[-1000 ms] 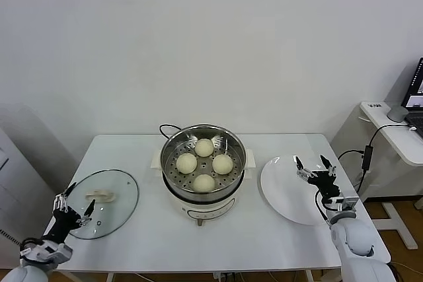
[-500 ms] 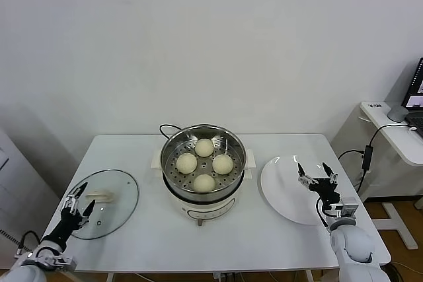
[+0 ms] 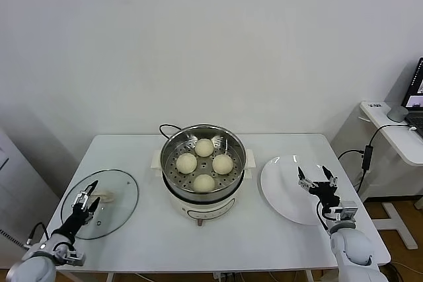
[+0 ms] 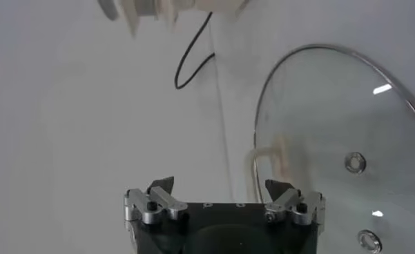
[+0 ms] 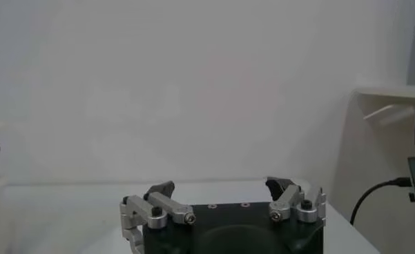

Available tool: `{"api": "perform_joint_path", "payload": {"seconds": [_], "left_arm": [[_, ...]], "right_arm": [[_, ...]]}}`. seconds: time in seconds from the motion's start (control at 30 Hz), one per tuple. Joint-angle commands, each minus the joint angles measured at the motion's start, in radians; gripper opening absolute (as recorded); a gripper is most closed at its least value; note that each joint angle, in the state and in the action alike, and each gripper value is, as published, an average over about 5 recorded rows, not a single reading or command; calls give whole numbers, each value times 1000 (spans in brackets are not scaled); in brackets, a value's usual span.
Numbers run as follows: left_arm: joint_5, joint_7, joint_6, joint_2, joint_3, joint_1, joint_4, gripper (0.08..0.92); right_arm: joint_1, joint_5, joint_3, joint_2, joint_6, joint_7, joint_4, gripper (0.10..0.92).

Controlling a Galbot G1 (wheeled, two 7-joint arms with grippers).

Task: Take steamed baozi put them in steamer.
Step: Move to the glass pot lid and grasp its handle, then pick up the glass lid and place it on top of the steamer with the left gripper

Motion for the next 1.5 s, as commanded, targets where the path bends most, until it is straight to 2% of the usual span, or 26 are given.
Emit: {"api": "perform_joint_path", "payload": {"seconds": [0.03,0.23,0.33,0.73,0.9,1.1,1.2,1.5], "left_arm": [[60,-10,12,-22,7,-73,57,823],[23,6,30,-25,12,-87,74,822],[5,8,29,-28,13,-88,79,782],[-63,-1,9,-37,-1,-69,37,438],[-86,-1,6,-36,-25,-57,-37,291],[-157,48,40,-18,-47,-35,-148,133],[-216,91,77,-8,-53,-24,-212,109],[-361,232,277,56,-1,-25,-371,109]], "right_arm": [[-2,-8,3,3,2,-3,-7,823],[-4,-10,6,7,3,-6,-6,823],[-4,-10,9,9,4,-7,-6,823],[4,-6,13,7,1,-6,-3,823],[6,-5,12,6,0,-6,-5,823],[7,-6,13,7,0,-9,-5,823],[9,-6,12,7,-1,-10,-4,823],[5,-6,12,6,-2,-16,0,823]]}}
